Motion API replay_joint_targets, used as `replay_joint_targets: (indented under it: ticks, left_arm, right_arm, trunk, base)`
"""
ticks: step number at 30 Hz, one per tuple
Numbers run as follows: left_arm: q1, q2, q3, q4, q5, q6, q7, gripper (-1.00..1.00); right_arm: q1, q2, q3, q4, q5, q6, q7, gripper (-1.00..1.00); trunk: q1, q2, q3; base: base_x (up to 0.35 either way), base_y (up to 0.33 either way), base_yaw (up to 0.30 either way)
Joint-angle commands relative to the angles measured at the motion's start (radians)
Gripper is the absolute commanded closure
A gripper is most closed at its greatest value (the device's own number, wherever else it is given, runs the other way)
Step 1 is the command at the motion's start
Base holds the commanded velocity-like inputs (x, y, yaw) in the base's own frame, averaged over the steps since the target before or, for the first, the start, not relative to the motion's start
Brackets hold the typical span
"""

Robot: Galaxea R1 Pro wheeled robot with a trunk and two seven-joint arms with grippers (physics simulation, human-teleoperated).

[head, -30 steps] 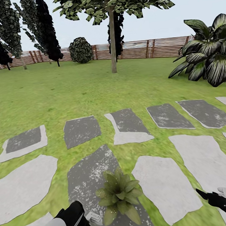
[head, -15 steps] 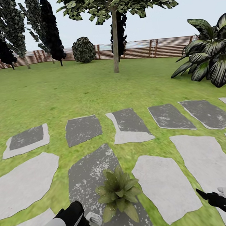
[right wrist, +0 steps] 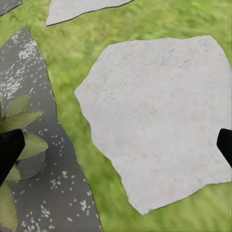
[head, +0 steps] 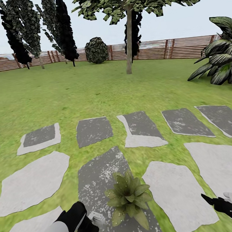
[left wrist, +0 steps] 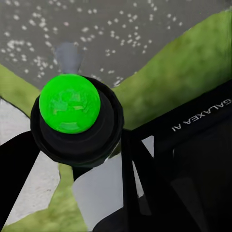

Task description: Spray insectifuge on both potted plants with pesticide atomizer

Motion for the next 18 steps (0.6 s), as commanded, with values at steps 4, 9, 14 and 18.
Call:
replay_joint_targets:
  ticks: [4, 9, 14, 18]
  left_arm:
    - [0.0, -0.021, -0.002, -0.076, -0.008, 0.069, -0.01, 1.0]
    - [0.0, -0.037, -0.001, -0.105, -0.008, 0.077, -0.01, 1.0]
    - [0.0, -0.037, 0.001, -0.105, -0.008, 0.075, -0.01, 1.0]
    - [0.0, -0.035, 0.003, -0.116, -0.008, 0.074, -0.01, 1.0]
  right_arm:
    - [-0.002, -0.004, -0.003, -0.001, 0.007, 0.004, 0.008, -1.0]
    - [-0.002, -0.004, -0.003, 0.0, 0.007, 0.005, 0.007, -1.0]
    - [-0.002, -0.003, -0.003, 0.0, 0.007, 0.004, 0.008, -1.0]
    - [-0.002, -0.004, -0.003, 0.0, 0.007, 0.004, 0.006, -1.0]
  trunk:
    - [0.0, 0.0, -0.001]
    - [0.0, 0.0, -0.001]
    - [0.0, 0.0, -0.001]
    - [0.0, 0.0, -0.001]
  base:
    - [0.0, 0.0, 0.003]
    - [0.0, 0.0, 0.0]
    - [0.0, 0.0, 0.0]
    - [0.0, 0.0, 0.0]
